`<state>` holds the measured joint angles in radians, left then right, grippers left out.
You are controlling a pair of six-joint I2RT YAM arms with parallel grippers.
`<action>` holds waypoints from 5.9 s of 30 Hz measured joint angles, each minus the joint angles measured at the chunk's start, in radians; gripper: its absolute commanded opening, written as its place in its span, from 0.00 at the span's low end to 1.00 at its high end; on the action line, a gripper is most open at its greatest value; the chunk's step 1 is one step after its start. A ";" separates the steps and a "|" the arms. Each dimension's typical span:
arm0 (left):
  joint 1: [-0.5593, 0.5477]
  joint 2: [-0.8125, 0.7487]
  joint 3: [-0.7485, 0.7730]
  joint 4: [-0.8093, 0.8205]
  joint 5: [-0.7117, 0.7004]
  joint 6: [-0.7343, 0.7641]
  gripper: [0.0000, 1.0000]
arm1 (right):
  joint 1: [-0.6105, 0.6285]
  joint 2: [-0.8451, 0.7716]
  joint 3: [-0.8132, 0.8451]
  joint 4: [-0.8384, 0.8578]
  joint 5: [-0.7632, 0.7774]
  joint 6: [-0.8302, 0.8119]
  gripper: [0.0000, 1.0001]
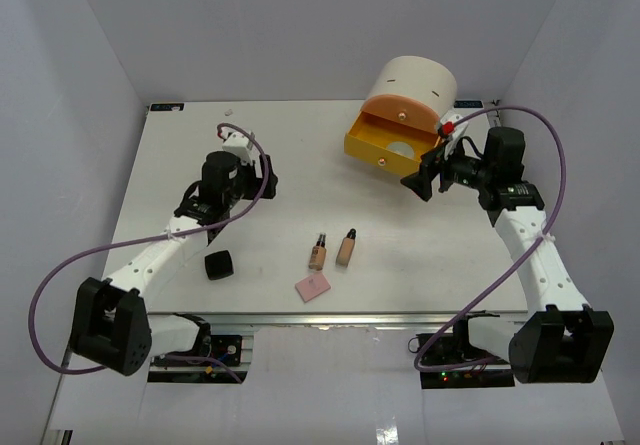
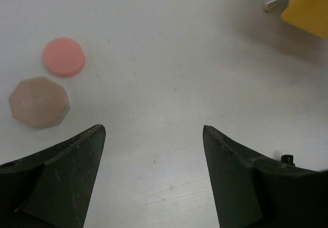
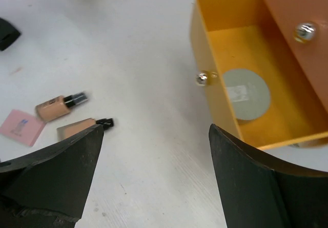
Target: Organize the makeup
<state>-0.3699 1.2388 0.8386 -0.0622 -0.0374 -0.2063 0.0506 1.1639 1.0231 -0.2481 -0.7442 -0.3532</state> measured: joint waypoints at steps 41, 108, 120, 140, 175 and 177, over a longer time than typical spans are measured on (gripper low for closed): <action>0.296 0.744 0.511 -0.310 -0.090 -0.095 0.97 | -0.034 -0.137 -0.151 -0.002 -0.268 -0.074 0.90; -0.320 1.049 1.352 -0.243 0.042 -0.230 0.98 | -0.090 -0.131 -0.156 0.020 -0.257 -0.074 0.90; -0.309 0.843 1.090 -0.206 -0.024 -0.167 0.84 | -0.103 -0.131 -0.162 0.020 -0.262 -0.074 0.90; 0.247 0.595 0.453 -0.169 -0.076 -0.168 0.98 | -0.104 -0.116 -0.170 0.020 -0.276 -0.074 0.90; 0.249 0.897 0.725 -0.315 -0.078 -0.071 0.62 | -0.104 -0.095 -0.170 0.020 -0.268 -0.074 0.90; 0.249 0.897 0.726 -0.318 -0.077 -0.069 0.57 | -0.107 -0.095 -0.170 0.020 -0.268 -0.074 0.90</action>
<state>-0.1207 2.1357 1.5642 -0.3807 -0.1140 -0.2756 -0.0560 1.0691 0.8536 -0.2279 -1.0119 -0.4271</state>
